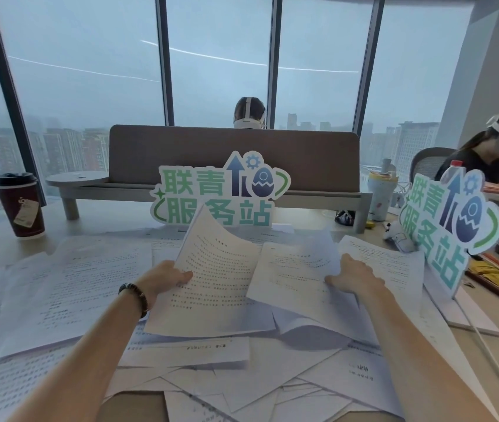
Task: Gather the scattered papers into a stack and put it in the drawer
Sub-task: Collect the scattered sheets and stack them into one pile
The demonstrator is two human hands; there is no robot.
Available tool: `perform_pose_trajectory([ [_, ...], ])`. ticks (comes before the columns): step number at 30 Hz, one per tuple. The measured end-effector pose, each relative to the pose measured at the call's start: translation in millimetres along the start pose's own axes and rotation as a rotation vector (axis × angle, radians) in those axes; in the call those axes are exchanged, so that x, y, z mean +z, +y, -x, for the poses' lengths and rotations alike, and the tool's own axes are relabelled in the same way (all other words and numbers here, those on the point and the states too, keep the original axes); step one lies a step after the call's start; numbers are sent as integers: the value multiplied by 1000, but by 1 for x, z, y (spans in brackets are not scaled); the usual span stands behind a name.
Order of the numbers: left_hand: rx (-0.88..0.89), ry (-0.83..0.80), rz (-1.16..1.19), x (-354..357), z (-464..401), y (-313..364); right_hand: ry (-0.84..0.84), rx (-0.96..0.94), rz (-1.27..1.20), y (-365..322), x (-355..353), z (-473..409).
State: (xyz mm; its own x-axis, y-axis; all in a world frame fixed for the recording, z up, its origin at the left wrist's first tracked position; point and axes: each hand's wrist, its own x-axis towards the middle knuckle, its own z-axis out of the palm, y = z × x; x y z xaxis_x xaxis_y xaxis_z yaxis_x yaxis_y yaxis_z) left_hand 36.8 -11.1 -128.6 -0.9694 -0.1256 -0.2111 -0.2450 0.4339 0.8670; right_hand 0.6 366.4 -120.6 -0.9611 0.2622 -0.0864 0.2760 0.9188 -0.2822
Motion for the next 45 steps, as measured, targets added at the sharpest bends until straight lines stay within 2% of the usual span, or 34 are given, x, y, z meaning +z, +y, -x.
perform_pose_trajectory([
  [4,10,-11,6,1,0,1,-33,-7,3,0,4,-5],
  [9,15,-8,-8,1,-1,0,-19,216,25,4,0,-6],
  [12,21,-15,-11,2,0,0,-12,180,-13,3,2,-8],
  [17,27,-21,-1,2,-1,0,98,126,29,-4,-2,1],
  [22,29,-26,17,1,-1,0,42,230,-19,5,-8,-7],
  [25,28,-30,23,1,0,0,42,199,-22,13,-10,-17],
  [27,26,-31,32,1,0,1,63,140,-86,15,-13,-18],
  [30,16,-34,79,-1,1,1,185,24,-248,14,-17,-15],
  [33,12,-30,134,-4,3,1,298,-15,-532,13,-18,-12],
  [35,10,-16,173,-6,3,1,303,-15,-625,13,-18,-13],
  [37,9,-12,198,-8,4,1,237,-1,-551,14,-21,-14],
  [41,16,-23,231,-9,6,2,87,87,-192,21,-18,-20],
  [45,24,-17,300,-12,8,3,161,79,-262,21,-21,-16],
])
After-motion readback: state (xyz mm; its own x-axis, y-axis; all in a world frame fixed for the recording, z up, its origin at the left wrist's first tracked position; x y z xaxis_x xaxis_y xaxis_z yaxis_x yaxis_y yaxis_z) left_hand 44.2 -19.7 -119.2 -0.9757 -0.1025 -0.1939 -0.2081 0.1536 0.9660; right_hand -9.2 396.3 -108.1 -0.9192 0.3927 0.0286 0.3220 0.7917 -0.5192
